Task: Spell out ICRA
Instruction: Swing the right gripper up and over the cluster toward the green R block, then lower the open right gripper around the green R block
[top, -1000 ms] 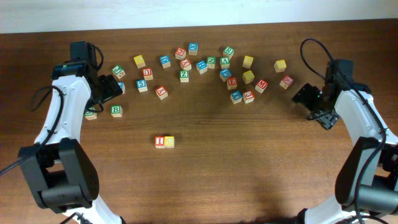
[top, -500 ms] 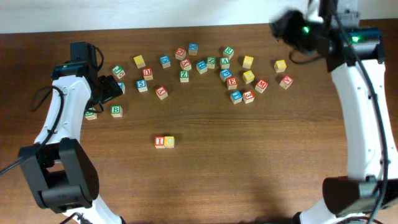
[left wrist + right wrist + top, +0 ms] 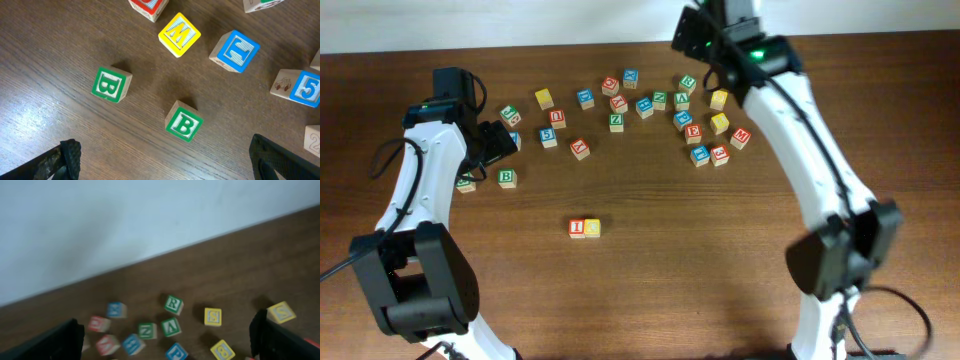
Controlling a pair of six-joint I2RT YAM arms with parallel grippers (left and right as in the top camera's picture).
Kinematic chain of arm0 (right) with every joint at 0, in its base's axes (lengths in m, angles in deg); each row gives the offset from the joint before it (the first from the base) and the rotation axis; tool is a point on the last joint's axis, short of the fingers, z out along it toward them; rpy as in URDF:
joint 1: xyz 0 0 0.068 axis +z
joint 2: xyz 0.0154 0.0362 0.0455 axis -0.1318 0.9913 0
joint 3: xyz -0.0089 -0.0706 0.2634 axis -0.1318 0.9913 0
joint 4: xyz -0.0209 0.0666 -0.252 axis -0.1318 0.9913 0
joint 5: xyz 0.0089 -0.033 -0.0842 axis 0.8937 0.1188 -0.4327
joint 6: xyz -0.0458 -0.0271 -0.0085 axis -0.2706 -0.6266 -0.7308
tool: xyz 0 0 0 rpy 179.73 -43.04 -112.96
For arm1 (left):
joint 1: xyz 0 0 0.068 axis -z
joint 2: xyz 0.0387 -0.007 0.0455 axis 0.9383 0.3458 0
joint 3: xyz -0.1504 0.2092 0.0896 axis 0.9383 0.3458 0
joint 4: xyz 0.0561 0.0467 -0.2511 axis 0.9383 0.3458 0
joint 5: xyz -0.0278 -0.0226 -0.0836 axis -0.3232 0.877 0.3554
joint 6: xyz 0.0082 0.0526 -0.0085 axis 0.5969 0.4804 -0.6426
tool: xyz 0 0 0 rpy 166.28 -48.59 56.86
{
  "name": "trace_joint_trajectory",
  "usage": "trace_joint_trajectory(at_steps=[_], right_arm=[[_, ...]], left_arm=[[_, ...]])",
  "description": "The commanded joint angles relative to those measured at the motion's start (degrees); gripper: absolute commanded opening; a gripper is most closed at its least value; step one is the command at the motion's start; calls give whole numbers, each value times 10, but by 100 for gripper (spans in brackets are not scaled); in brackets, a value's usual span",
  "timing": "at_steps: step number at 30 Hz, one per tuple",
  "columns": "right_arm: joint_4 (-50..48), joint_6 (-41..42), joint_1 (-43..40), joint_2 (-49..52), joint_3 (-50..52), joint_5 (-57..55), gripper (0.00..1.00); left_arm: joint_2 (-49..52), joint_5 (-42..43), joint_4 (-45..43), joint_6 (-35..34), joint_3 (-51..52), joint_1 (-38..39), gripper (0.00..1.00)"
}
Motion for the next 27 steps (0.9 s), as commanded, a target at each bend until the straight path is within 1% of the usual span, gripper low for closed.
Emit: trace_joint_trajectory(at_steps=[1, 2, 3, 7, 9, 11, 14, 22, 24, 27], right_arm=[[-12, -2, 1, 72, 1, 1, 87], [-17, -1, 1, 96, 1, 1, 78], [-22, -1, 1, 109, 1, 1, 75], [-43, 1, 1, 150, 1, 1, 72], [-47, 31, 0, 168, 1, -4, 72], [-49, 66, -1, 184, 1, -12, 75], [-65, 87, 0, 203, 1, -11, 75], [-102, 86, 1, 232, 1, -10, 75], [-106, 86, 1, 238, 1, -10, 71], [-115, 86, 1, 243, 1, -11, 70]], left_arm=[[1, 2, 1, 1, 3, 0, 99], [1, 2, 1, 1, 3, 0, 99], [1, 2, 1, 1, 3, 0, 99], [1, 2, 1, 1, 3, 0, 99], [1, 2, 1, 1, 3, 0, 99], [1, 2, 1, 1, 3, 0, 99], [1, 2, 1, 1, 3, 0, 99], [1, 2, 1, 1, 3, 0, 99], [1, 2, 1, 1, 3, 0, 99], [1, 2, 1, 1, 3, 0, 99]])
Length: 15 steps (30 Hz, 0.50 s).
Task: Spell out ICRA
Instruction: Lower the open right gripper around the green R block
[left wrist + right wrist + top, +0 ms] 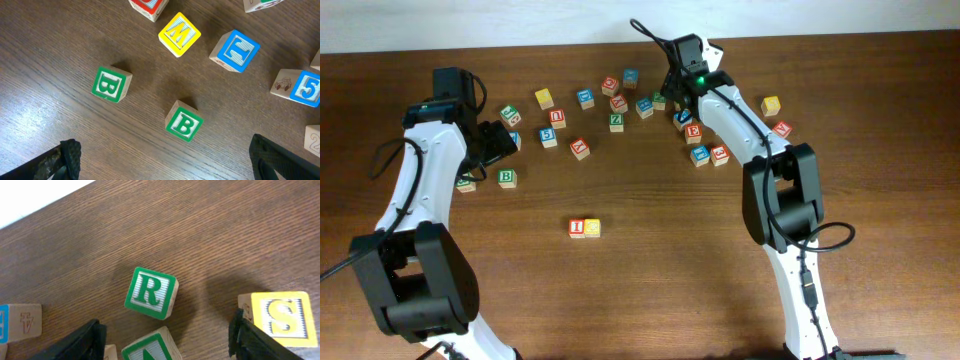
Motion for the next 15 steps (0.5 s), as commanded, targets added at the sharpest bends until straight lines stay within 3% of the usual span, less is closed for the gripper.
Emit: trace_joint_trajectory(at_steps=[1, 5, 10, 15], right_arm=[[-14, 5, 1, 18, 0, -10, 69], [-42, 5, 0, 18, 0, -12, 67], [-59, 5, 1, 22, 2, -18, 58], [-59, 5, 0, 34, 3, -20, 58]], left_arm=[[1, 2, 1, 1, 3, 0, 99], [1, 2, 1, 1, 3, 0, 99], [1, 2, 1, 1, 3, 0, 99], [1, 2, 1, 1, 3, 0, 99]])
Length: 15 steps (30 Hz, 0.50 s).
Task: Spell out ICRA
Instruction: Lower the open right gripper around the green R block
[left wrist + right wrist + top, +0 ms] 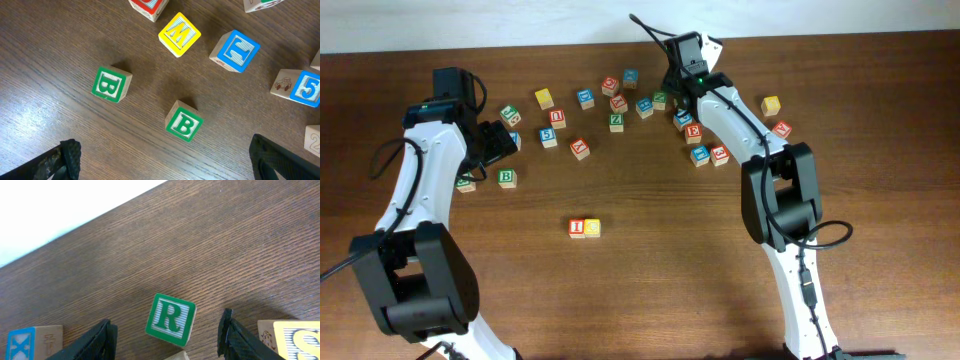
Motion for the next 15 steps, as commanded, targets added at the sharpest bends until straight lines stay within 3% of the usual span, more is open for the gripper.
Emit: trace_joint_trajectory(at_steps=[1, 6, 8, 10, 15], right_arm=[[0, 3, 0, 25, 3, -14, 57], [5, 3, 1, 25, 4, -14, 57], [9, 2, 1, 25, 4, -14, 47], [12, 0, 0, 25, 3, -14, 44], [34, -8, -4, 16, 2, -14, 44]], left_arm=[[1, 2, 1, 1, 3, 0, 99], [1, 2, 1, 1, 3, 0, 99], [1, 2, 0, 1, 3, 0, 99], [1, 2, 1, 1, 3, 0, 99], [1, 2, 1, 1, 3, 0, 99]])
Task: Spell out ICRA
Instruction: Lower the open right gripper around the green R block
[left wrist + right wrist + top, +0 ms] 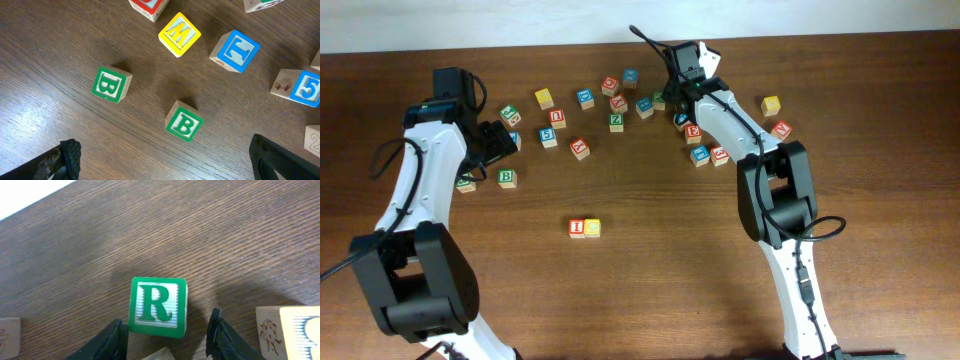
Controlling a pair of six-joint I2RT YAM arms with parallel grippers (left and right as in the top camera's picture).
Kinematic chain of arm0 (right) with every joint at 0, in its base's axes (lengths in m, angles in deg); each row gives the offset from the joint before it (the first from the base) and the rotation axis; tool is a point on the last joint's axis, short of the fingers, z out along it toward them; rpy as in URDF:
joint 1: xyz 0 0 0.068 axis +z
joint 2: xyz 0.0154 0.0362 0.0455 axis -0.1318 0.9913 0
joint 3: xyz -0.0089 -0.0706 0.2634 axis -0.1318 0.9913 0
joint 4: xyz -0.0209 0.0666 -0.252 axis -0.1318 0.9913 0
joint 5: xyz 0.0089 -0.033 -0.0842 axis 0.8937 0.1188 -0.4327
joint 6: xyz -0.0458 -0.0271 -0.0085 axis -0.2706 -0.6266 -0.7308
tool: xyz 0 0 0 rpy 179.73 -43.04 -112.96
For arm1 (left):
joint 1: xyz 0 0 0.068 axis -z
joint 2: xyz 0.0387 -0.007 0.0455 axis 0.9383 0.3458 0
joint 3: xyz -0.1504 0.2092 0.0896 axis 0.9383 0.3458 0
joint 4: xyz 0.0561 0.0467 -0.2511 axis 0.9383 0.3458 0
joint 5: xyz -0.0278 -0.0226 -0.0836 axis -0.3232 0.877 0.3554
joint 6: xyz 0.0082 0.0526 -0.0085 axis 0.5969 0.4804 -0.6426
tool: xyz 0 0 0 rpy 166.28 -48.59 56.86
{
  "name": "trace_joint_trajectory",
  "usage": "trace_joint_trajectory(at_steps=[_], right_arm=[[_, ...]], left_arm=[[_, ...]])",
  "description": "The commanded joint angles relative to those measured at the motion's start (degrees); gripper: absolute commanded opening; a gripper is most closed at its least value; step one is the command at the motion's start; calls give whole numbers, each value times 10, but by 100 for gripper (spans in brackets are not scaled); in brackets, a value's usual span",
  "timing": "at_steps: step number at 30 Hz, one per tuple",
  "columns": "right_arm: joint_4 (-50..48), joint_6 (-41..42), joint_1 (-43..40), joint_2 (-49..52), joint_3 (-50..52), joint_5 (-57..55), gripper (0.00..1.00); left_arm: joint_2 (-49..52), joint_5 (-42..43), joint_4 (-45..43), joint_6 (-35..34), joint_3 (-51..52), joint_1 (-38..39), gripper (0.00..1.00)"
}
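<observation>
A red I block (577, 228) and a yellow C block (592, 228) sit side by side in the middle of the table. The green R block (157, 305) lies flat near the table's far edge. My right gripper (166, 326) is open low over it, one finger on each side of its lower half, apart from it. In the overhead view the right gripper (686, 78) covers that block. My left gripper (164, 145) hangs open and empty over the left group, just short of a green B block (184, 122).
Loose letter blocks are scattered along the back of the table (650, 190). A yellow S block (302, 325) lies right of the right gripper's finger. A second green B (111, 84), a yellow M (179, 34) and a blue block (237, 51) lie ahead of the left gripper.
My right gripper has come closer to the R block: it lay ahead of the open fingers, and now sits between them. The left arm has not moved.
My right gripper was first high up, facing the wall and the back blocks. Then it was low over the R block, fingers open, and has since kept shifting around it until the fingers flank it. The I and C pair and the left arm stayed still throughout.
</observation>
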Motion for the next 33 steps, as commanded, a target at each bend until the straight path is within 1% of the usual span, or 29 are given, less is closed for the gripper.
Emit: trace_joint_trajectory(at_steps=[1, 3, 5, 9, 10, 12, 14, 17, 19, 20, 22, 26, 28, 31, 33], right_arm=[[14, -33, -4, -7, 1, -11, 44], [19, -95, -4, -8, 1, -11, 44], [24, -131, -6, -10, 1, -11, 43], [23, -169, -8, -11, -2, -11, 42], [20, -170, -9, -11, -2, -11, 44], [11, -169, -13, -11, -2, -11, 52], [10, -169, -15, -11, -2, -11, 53], [10, -169, -17, -11, -3, -11, 52], [10, -178, -17, -11, -8, -4, 46], [10, -195, -17, -11, -11, 10, 44], [10, -210, -17, -11, -14, 28, 43], [10, -210, -18, -11, -18, 28, 43], [7, -210, -22, -11, -18, 27, 57], [-7, -210, -29, -11, -18, 26, 59], [-16, -210, -33, -11, -19, 28, 57]], left_arm=[[1, 2, 1, 1, 3, 0, 99], [1, 2, 1, 1, 3, 0, 99], [1, 2, 1, 1, 3, 0, 99], [1, 2, 1, 1, 3, 0, 99], [1, 2, 1, 1, 3, 0, 99], [1, 2, 1, 1, 3, 0, 99], [1, 2, 0, 1, 3, 0, 99], [1, 2, 1, 1, 3, 0, 99], [1, 2, 1, 1, 3, 0, 99], [1, 2, 1, 1, 3, 0, 99], [1, 2, 1, 1, 3, 0, 99], [1, 2, 1, 1, 3, 0, 99], [1, 2, 1, 1, 3, 0, 99], [1, 2, 1, 1, 3, 0, 99], [1, 2, 1, 1, 3, 0, 99]])
